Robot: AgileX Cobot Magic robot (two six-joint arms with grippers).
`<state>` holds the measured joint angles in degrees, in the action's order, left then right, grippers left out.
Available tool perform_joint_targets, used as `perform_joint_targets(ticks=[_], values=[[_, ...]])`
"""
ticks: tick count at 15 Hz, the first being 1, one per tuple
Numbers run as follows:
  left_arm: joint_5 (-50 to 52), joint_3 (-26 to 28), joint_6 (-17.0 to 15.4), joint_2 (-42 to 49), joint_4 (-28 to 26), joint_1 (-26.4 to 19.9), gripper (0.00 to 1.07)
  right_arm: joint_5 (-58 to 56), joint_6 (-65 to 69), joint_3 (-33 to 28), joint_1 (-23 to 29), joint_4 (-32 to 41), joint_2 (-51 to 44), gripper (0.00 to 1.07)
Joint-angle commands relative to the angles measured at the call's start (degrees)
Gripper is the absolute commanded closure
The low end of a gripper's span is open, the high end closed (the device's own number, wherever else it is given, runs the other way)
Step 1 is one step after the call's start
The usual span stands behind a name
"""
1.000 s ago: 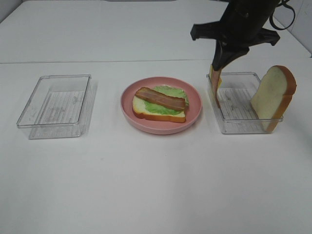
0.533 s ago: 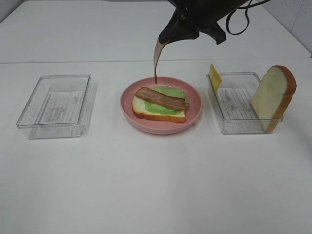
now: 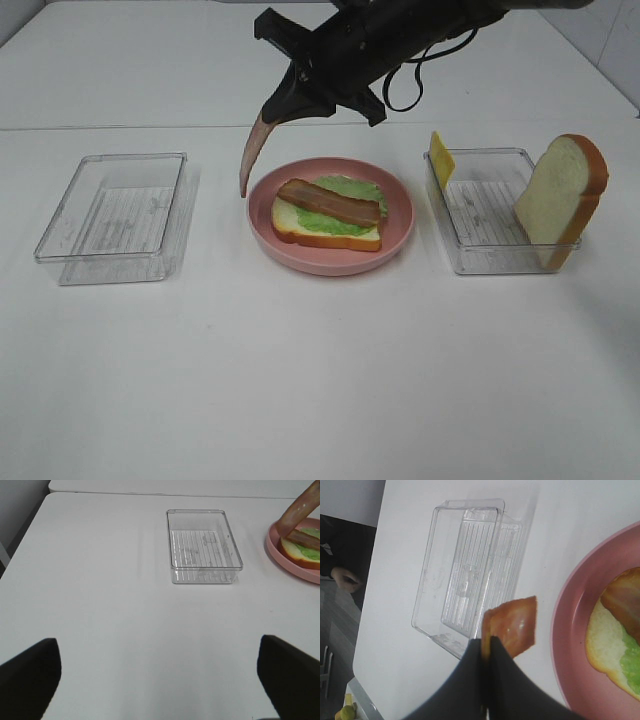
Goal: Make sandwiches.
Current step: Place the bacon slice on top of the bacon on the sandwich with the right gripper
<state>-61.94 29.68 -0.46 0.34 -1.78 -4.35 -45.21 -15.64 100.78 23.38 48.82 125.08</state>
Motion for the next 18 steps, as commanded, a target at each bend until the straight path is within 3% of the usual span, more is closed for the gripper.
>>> perform_joint_targets(ticks=[1, 5, 8, 9, 11, 18], values=[[0.63, -0.06, 0.11, 1.15, -0.11, 0.17, 0.04, -1.38, -0.69, 0.92, 0.11, -0.06, 2.75, 1.07], [0.63, -0.06, 0.11, 1.15, -0.11, 0.17, 0.04, -1.83, -0.29, 0.92, -0.11, -6.13, 3.32, 1.07], [0.63, -0.06, 0.11, 1.15, -0.11, 0.17, 0.04, -1.09, 3.21, 0.92, -0.11, -15.30, 3.32, 1.07], [0.63, -0.06, 0.11, 1.15, -0.11, 0.17, 0.04, -0.11, 7.56, 0.92, -0.11, -23.32, 3.32, 1.07], [0.63, -0.06, 0.11, 1.15, -0.11, 0.17, 0.04, 0.29, 9.74, 0.92, -0.11, -27.50, 3.32, 1.07], [0.63, -0.06, 0.11, 1.15, -0.11, 0.17, 0.04, 0.97, 11.17, 0.92, -0.11, -32.43, 3.32, 1.07]])
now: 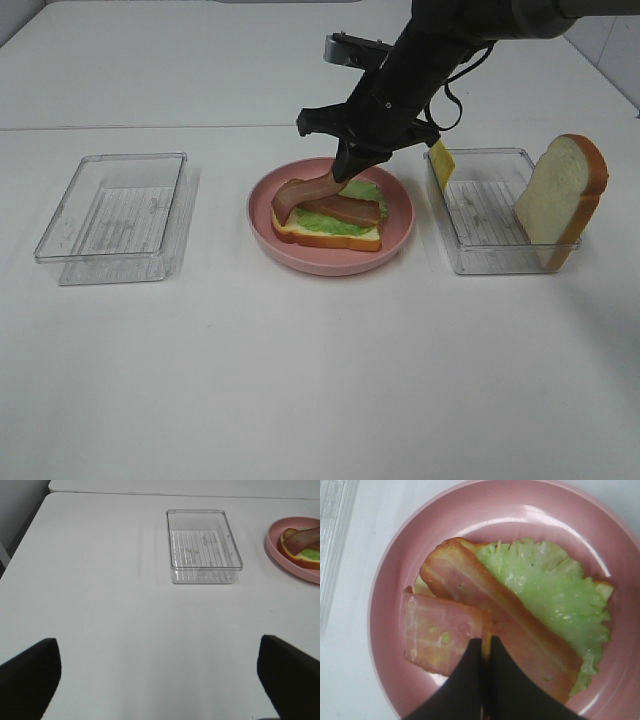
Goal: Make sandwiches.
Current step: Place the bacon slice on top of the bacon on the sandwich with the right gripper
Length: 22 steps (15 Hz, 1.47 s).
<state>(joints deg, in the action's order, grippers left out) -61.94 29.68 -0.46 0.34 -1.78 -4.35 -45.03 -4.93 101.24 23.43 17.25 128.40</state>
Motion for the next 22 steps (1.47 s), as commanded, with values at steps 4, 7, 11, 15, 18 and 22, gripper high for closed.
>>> perform_joint_targets(ticks=[4, 7, 11, 15, 18, 22], values=[[0.63, -0.06, 0.11, 1.15, -0.11, 0.17, 0.04, 1.72, 0.86, 0.46, -0.17, -2.18, 0.00, 1.07], [0.63, -0.06, 0.11, 1.15, -0.11, 0.17, 0.04, 1.72, 0.86, 0.46, -0.17, -2.29, 0.00, 1.07], [0.63, -0.06, 0.11, 1.15, -0.11, 0.17, 0.04, 2.18, 0.86, 0.46, -0.17, -5.33, 0.00, 0.90], [0.63, -0.06, 0.11, 1.15, -0.11, 0.17, 0.04, 1.32, 0.86, 0.46, -0.11, -5.67, -1.09, 0.10], [0.63, -0.06, 0.11, 1.15, -0.11, 0.17, 0.04, -1.20, 0.86, 0.69, -0.11, -5.67, -3.09, 0.10], [0.63, -0.06, 0.11, 1.15, -0.11, 0.17, 0.04, -7.73, 2.64, 4.70, -0.17, -6.13, -7.79, 0.11]])
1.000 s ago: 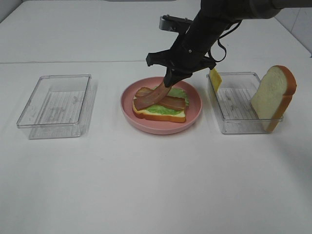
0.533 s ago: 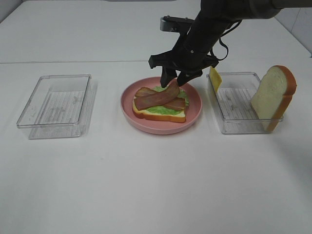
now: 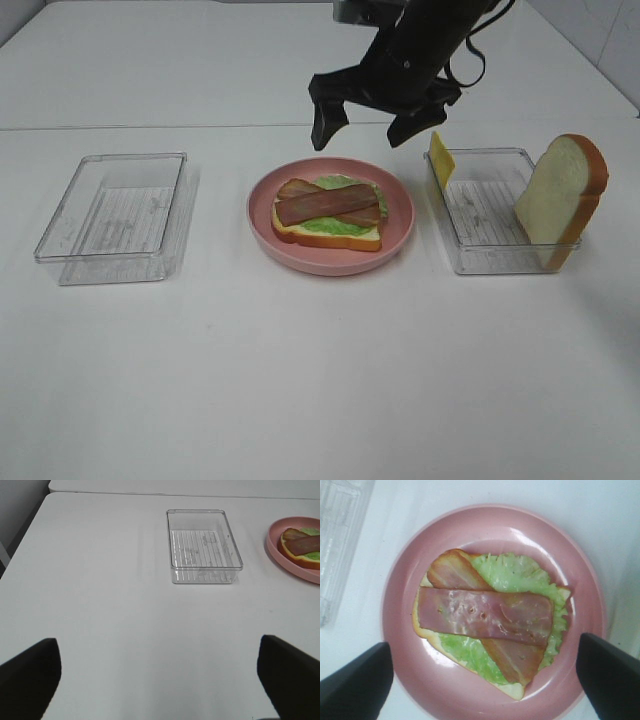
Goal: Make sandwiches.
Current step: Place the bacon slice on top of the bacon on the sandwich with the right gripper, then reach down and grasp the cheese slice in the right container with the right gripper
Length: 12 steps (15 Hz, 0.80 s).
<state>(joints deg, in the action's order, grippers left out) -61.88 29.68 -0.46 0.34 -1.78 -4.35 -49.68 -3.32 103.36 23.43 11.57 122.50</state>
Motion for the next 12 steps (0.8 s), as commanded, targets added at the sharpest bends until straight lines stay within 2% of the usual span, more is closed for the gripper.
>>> perform_joint_targets(ticks=[1, 3, 5, 9, 12], values=[[0.57, -0.06, 0.11, 1.15, -0.11, 0.17, 0.04, -5.79, 1.38, 5.56, -0.40, -1.83, -2.06, 0.11], [0.57, -0.06, 0.11, 1.15, -0.11, 0.17, 0.04, -10.26, 3.78, 9.34, -1.26, -4.24, -1.83, 0.11], [0.57, -0.06, 0.11, 1.15, -0.11, 0.17, 0.04, -14.27, 5.67, 13.29, -4.76, -5.50, -1.09, 0.11], [0.57, -0.06, 0.11, 1.15, -0.11, 0.17, 0.04, -14.44, 6.59, 13.58, -10.20, -3.27, 3.32, 0.11], [0.57, -0.06, 0.46, 1.15, -0.06, 0.17, 0.04, -13.29, 6.59, 13.58, -12.26, -3.32, 7.45, 0.11]])
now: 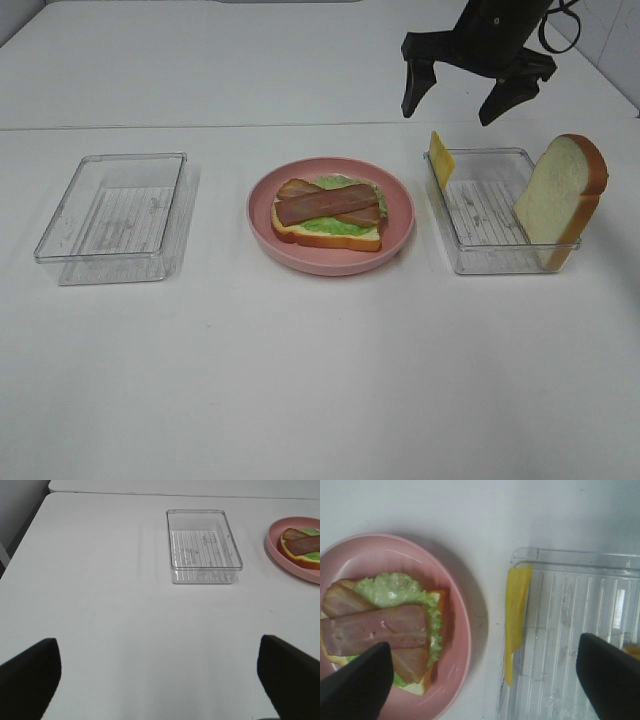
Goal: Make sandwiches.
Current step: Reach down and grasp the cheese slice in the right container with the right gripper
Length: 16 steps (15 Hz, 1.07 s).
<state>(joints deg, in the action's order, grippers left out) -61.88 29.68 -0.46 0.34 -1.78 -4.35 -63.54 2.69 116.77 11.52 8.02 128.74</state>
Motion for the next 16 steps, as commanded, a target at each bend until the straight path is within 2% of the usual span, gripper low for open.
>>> perform_joint_targets(ticks=[1, 8, 16], values=[[0.57, -0.06, 0.46, 1.15, -0.06, 0.17, 0.04, 0.97, 0.57, 0.17, -0.34, 0.00, 1.66, 0.11], [0.57, -0.06, 0.46, 1.09, -0.06, 0.17, 0.04, 3.67, 0.57, 0.17, -0.29, 1.15, 6.82, 0.13], [0.57, -0.06, 0.46, 1.09, -0.06, 0.17, 0.04, 3.95, 0.69, 0.06, -0.29, 1.26, 7.28, 0.27]])
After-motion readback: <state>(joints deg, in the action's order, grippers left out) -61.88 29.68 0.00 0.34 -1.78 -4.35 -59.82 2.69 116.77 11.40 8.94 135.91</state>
